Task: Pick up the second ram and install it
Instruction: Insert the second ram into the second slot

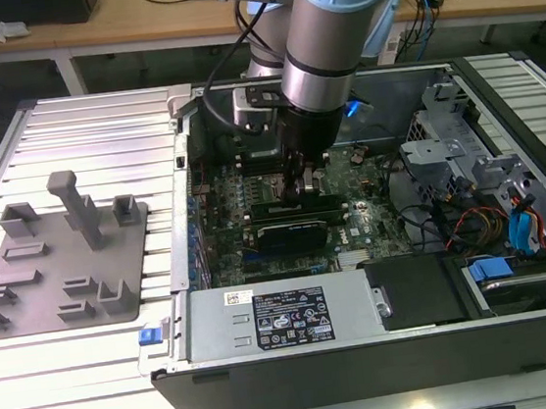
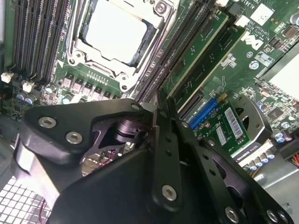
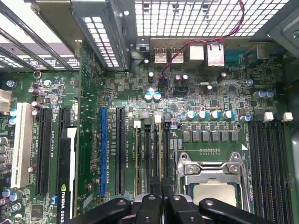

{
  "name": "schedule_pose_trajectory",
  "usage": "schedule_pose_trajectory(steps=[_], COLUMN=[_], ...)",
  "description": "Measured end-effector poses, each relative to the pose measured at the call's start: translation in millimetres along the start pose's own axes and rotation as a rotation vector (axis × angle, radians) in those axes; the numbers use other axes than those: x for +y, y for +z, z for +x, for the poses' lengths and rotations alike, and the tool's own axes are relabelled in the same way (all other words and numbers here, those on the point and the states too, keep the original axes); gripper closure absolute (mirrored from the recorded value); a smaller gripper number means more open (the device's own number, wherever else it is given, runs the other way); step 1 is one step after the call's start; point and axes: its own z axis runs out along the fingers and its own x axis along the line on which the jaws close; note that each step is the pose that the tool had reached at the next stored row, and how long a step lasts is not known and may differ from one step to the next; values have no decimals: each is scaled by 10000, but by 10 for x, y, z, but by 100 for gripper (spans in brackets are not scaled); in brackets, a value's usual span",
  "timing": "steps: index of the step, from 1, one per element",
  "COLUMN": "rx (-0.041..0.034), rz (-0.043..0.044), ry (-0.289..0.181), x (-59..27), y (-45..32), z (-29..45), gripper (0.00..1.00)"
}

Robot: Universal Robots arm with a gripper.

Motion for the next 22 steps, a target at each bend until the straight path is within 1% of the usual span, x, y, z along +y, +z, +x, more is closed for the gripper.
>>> schedule_pose_trajectory(steps=[6, 7, 11, 12, 13, 14, 16, 18, 19, 20, 21, 22], rx=[4, 1, 3, 3, 1, 2, 2, 2, 34, 33, 29, 29], rz=[-2, 0, -1, -1, 0, 0, 0, 3, 270, 623, 854, 899], ry=[1, 0, 1, 0, 0, 1, 1, 0, 4, 4, 6, 5], x=[-7, -11, -12, -12, -11, 1, 15, 35, 40, 48, 52, 51], y=[50, 74, 81, 82, 75, -10, -102, -243, -259, -258, -254, -252], z=[0, 0, 0, 0, 0, 0, 0, 0, 0, 0, 0, 0], gripper=[91, 91, 91, 83, 83, 83, 83, 83, 83, 83, 83, 83])
